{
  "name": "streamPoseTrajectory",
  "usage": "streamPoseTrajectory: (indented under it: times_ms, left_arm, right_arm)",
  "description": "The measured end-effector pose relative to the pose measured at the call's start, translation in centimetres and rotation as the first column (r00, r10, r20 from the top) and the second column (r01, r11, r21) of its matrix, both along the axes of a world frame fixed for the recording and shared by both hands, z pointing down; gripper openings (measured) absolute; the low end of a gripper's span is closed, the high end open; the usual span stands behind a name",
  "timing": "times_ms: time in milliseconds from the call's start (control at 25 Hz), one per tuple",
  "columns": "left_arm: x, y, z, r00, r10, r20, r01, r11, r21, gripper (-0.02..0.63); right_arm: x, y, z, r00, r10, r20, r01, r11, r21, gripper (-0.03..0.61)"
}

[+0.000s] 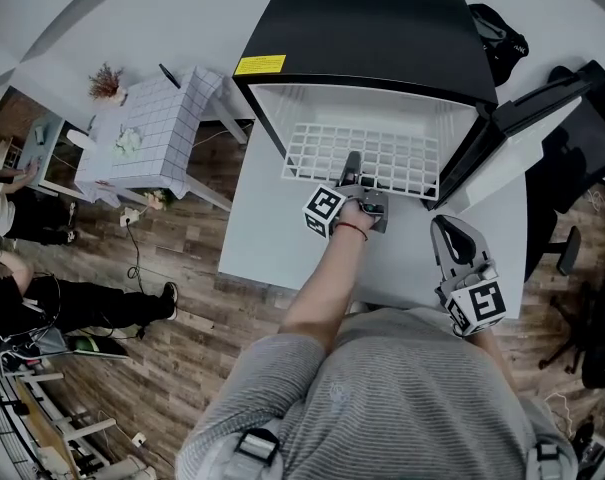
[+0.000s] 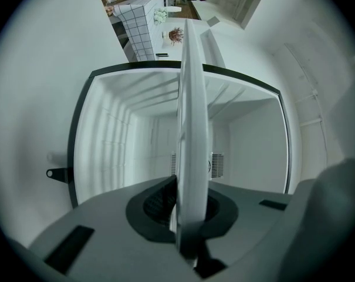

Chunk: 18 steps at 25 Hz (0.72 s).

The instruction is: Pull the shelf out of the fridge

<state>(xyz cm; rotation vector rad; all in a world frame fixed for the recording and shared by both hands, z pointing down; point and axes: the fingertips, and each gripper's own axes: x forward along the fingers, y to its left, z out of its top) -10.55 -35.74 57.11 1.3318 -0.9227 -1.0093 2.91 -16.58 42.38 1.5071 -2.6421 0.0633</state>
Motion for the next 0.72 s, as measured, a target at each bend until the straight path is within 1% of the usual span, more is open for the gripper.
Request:
streamPoseTrajectory:
  times_ms: [240,440,600,720]
  left_arm:
    - [-0.1,1.0,-0.1,1.000,-0.002,0.001,0.002,1.000,0.006,0.033]
    - [-0.5,2.4,0.1,1.000,-0.009,0.002,0.009,1.000,0.014,0.034]
    - [-0.6,3.0,0.1,1.000,-0.015,0.001,0.015,1.000,0.014,0.032]
    - [-0.7,3.4,0.1,1.000,-0.015,-0.002,0.015,1.000,0.014,0.033]
  right_arm:
    - [-0.3,0.3,-0.2,1.000,-0.009,0.002,0.009,1.000,0.018,0.015]
    - [-0.5,1.1,0.3,1.000,-0.003,0.003,0.003,1.000,-0.013,0.015]
    - [-1.2,1.3,0.0,0.999,-0.037,0.018,0.037,0.999,0.015,0.015]
    - [-1.1,1.3,0.0,1.000,-0.031,0.004,0.031,0.999,0.033,0.015]
